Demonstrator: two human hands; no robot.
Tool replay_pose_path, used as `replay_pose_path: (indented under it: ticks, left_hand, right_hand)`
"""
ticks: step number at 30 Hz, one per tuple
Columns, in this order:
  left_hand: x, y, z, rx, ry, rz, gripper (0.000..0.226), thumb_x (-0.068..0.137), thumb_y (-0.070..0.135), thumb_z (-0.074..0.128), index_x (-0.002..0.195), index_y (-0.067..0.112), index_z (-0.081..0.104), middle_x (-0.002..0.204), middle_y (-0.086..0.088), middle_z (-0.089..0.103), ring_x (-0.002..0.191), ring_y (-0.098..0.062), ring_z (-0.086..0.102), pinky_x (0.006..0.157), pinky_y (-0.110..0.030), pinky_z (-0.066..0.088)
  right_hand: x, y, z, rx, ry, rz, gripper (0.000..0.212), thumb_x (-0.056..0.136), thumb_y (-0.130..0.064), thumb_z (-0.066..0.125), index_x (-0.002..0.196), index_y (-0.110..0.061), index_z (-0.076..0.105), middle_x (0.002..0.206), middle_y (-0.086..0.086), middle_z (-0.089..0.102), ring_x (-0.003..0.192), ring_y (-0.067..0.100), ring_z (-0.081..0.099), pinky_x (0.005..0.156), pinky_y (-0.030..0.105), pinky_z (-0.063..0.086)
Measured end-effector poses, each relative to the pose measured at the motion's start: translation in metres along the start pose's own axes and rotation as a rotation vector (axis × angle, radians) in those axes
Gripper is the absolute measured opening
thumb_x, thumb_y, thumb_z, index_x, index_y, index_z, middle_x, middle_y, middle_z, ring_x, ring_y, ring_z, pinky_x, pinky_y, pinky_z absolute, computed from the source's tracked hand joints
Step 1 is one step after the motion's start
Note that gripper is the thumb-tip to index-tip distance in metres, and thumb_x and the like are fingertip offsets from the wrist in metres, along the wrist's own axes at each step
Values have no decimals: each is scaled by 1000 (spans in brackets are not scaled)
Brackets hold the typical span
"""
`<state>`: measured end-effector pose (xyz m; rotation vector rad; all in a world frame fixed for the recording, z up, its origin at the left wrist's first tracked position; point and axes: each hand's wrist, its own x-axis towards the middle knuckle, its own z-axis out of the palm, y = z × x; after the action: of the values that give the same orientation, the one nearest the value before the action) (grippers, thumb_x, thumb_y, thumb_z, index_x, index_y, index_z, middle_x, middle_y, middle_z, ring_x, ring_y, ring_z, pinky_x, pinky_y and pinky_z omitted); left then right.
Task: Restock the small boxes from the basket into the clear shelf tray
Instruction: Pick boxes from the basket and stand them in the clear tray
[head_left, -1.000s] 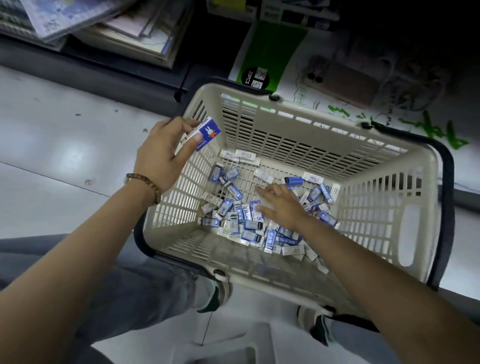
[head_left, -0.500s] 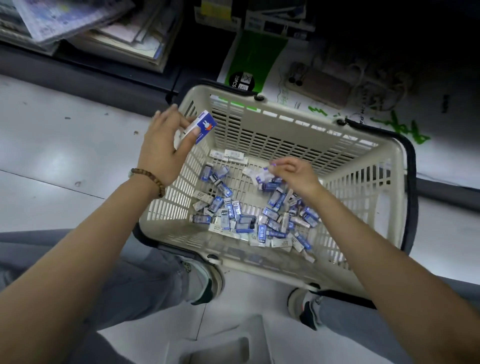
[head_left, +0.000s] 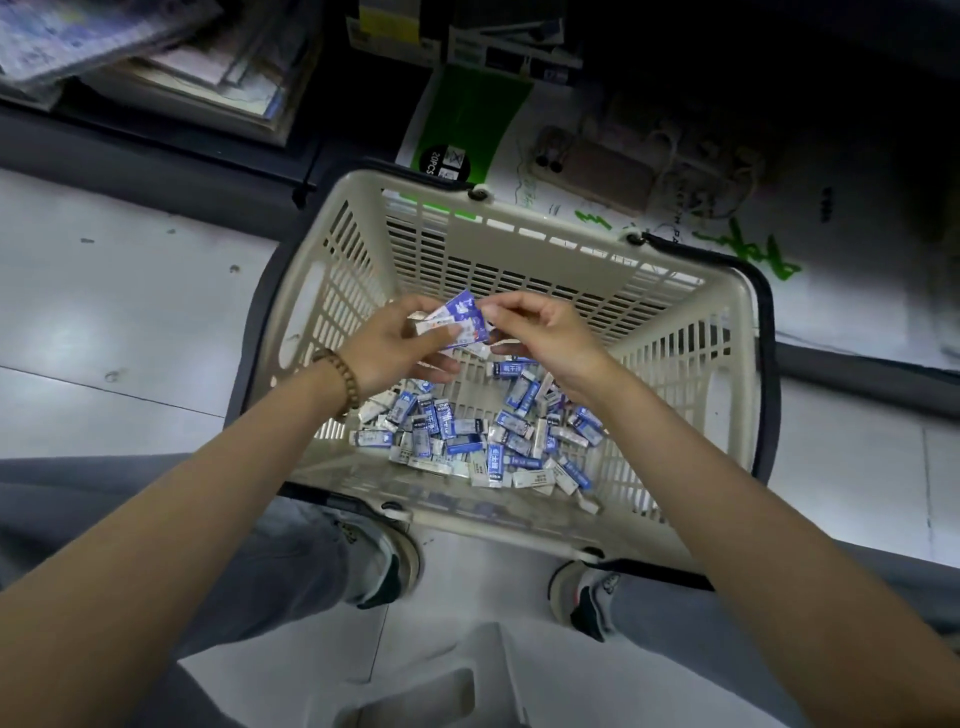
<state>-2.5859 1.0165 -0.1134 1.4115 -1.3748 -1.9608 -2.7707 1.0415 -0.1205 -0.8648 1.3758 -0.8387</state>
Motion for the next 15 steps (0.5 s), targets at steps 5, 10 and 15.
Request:
replay_pose_path:
  ticks: [5,10,15]
  left_hand:
    - [8,-9,-21,71,91,-53,25,90,13,55,112,10,45,95,-13,63,62,-11,68,56,-19,56]
    - [14,-11,-27,42,136,-12,23,90,11,56,109,9,45,87,-8,64,59,-8,68,58,-22,58]
    - [14,-14,-22,83,124,-6,25,89,12,57,111,9,46,88,-7,64,60,-7,68,60,-22,58]
  right_hand:
    - [-9,61,-62,-743,-222,483,23,84,-21,69,103,-10,64,95,3,63,74,15,60,70,27,53]
    - [-38,119,-69,-913,-329,898,26,87,-19,66,105,-5,54,74,11,56,53,14,48,46,22,46]
    - [-33,142,-49,-820,-181,716,79,82,-24,72,142,1,28,140,18,44,117,27,52,91,32,48]
